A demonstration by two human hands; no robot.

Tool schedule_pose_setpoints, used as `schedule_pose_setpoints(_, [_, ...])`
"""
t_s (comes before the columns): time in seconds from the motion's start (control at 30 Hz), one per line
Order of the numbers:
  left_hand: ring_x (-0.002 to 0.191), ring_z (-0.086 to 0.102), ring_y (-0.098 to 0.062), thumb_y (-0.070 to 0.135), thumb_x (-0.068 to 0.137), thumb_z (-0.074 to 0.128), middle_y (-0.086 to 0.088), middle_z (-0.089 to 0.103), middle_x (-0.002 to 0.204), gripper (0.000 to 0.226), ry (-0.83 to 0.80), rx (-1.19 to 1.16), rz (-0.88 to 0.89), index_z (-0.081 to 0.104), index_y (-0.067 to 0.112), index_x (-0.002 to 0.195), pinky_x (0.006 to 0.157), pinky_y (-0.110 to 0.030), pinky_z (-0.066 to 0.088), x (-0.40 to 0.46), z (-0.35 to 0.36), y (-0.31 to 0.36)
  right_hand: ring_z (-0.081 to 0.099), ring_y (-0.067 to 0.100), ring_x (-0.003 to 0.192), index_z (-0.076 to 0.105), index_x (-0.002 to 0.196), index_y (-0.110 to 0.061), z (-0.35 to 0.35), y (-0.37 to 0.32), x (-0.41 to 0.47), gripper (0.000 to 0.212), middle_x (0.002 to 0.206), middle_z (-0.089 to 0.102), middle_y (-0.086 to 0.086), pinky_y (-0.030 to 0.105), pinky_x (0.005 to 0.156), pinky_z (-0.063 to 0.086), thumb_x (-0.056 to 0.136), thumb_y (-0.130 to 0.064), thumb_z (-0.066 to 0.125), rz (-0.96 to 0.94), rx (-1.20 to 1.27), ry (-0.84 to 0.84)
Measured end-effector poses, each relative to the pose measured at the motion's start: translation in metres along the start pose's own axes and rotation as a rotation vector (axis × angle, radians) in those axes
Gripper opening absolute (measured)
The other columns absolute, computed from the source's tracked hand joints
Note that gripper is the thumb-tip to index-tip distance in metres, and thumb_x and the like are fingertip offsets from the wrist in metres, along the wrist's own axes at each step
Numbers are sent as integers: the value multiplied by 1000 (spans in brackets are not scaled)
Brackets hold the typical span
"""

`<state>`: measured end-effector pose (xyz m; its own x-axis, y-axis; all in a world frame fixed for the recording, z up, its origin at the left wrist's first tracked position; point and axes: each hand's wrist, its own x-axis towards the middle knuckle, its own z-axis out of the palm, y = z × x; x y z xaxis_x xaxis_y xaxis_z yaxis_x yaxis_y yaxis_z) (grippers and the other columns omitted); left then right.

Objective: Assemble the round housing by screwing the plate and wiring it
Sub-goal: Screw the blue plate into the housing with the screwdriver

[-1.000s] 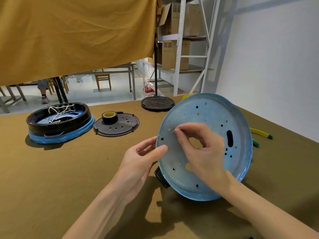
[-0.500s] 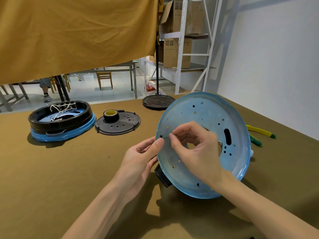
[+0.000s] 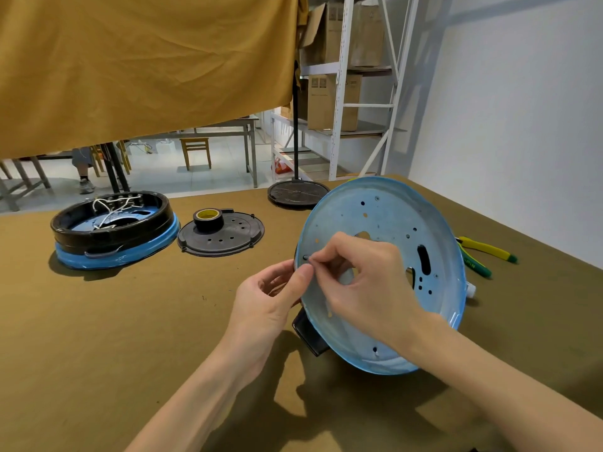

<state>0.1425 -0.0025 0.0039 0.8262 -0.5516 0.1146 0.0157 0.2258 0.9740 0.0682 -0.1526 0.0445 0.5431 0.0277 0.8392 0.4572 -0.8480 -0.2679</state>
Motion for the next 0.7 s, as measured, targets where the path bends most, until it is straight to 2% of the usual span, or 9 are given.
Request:
schedule_pose_setpoints(0.1, [114, 70, -12, 47, 65, 86, 4, 76, 116, 64, -20, 0, -44, 70, 24, 122, 98, -32, 57, 1, -2, 0, 59, 10, 64, 66, 81, -7, -4, -2, 6, 11, 73, 66, 0, 21, 61, 50, 84, -2, 75, -73, -111, -112])
schedule_pose_setpoints(0.17, [119, 67, -15, 45, 60, 90, 3, 75, 120, 77, -8, -52, -95, 66, 21, 129, 107, -42, 51, 2, -1, -1, 61, 10, 65, 67, 82, -7, -8, 1, 8, 11, 74, 68, -1, 23, 61, 52, 86, -2, 76, 29, -57, -153])
schedule_pose_setpoints(0.23, [121, 67, -17, 46, 59, 89, 2, 75, 120, 80, 16, -66, -92, 64, 19, 130, 110, -46, 49, 2, 2, -1, 65, 11, 66, 69, 83, -7, -11, 6, 9, 10, 73, 69, -2, 30, 61, 55, 87, -3, 77, 201, 32, -123])
schedule_pose_setpoints(0.3, [115, 69, -17, 55, 61, 86, 2, 77, 115, 72, 52, -23, -42, 67, 22, 122, 104, -43, 53, 2, 6, -1, 66, 11, 66, 69, 83, -8, -14, 9, 9, 11, 72, 69, -4, 29, 59, 55, 86, -3, 77, 281, 62, -121])
schedule_pose_setpoints(0.37, [107, 73, -17, 62, 63, 79, 2, 78, 108, 63, 76, 1, 0, 72, 24, 112, 95, -38, 56, 1, 9, 1, 65, 11, 65, 68, 81, -11, -14, 7, 13, 13, 69, 67, -7, 21, 57, 52, 85, -2, 77, 294, 55, -151])
schedule_pose_setpoints(0.47, [103, 74, -21, 63, 65, 69, -3, 79, 105, 65, 76, -1, 3, 76, 19, 111, 92, -39, 57, 1, 11, 4, 66, 7, 65, 70, 80, -19, -16, 6, 24, 16, 67, 67, -11, 14, 57, 49, 85, -6, 77, 354, 20, -139])
schedule_pose_setpoints(0.57, [106, 73, -19, 66, 64, 68, 0, 79, 107, 72, 78, 21, -10, 75, 17, 116, 96, -39, 56, 1, 11, 6, 67, 4, 72, 80, 89, -19, -22, 4, 39, 10, 72, 71, -12, 19, 63, 55, 89, -11, 74, 365, -74, -205])
schedule_pose_setpoints(0.7, [103, 74, -15, 69, 60, 68, 2, 79, 104, 74, 90, 36, -27, 76, 18, 113, 90, -32, 57, 2, 11, 9, 67, 8, 69, 82, 91, -18, -25, 0, 49, 16, 72, 73, -10, 21, 65, 55, 91, -10, 68, 323, -133, -364])
